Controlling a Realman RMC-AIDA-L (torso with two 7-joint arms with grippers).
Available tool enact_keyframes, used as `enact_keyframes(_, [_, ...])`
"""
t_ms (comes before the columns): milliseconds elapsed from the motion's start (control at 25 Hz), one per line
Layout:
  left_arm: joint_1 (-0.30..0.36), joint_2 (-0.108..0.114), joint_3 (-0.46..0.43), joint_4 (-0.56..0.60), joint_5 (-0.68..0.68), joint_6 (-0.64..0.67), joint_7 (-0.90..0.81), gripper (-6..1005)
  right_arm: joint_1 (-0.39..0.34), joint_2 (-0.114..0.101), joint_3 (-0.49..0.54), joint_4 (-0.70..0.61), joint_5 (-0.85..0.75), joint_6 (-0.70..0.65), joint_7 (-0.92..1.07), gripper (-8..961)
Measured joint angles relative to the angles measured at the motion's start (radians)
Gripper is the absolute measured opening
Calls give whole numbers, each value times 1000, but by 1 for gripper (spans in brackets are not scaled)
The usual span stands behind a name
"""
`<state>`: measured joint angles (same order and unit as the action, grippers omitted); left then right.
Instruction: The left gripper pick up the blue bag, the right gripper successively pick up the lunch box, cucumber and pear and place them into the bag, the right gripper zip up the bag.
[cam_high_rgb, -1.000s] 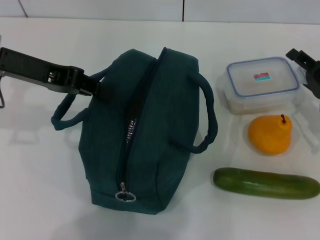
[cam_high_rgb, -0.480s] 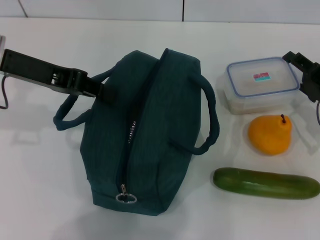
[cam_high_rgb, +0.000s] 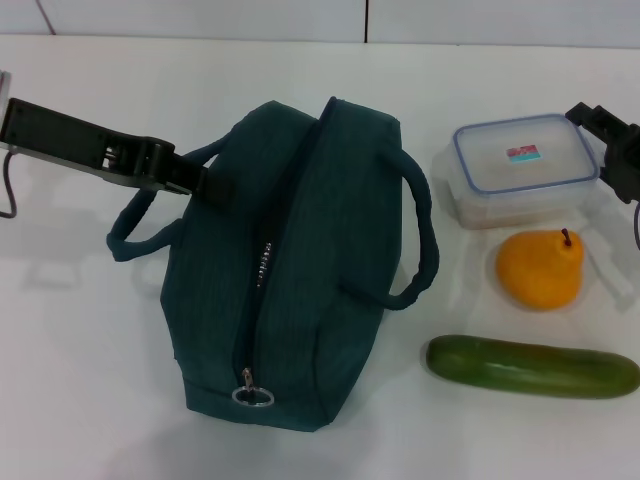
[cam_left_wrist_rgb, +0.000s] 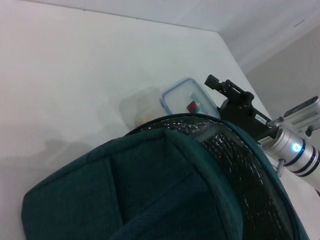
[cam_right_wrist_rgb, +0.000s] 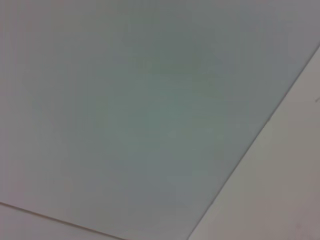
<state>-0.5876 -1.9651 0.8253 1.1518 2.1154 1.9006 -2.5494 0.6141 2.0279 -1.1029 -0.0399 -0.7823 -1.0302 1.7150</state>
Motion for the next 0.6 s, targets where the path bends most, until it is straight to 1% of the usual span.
enact_keyframes(600, [-3, 3, 0, 0, -2, 1, 0, 51, -19, 0, 0, 0, 1, -14, 0, 580])
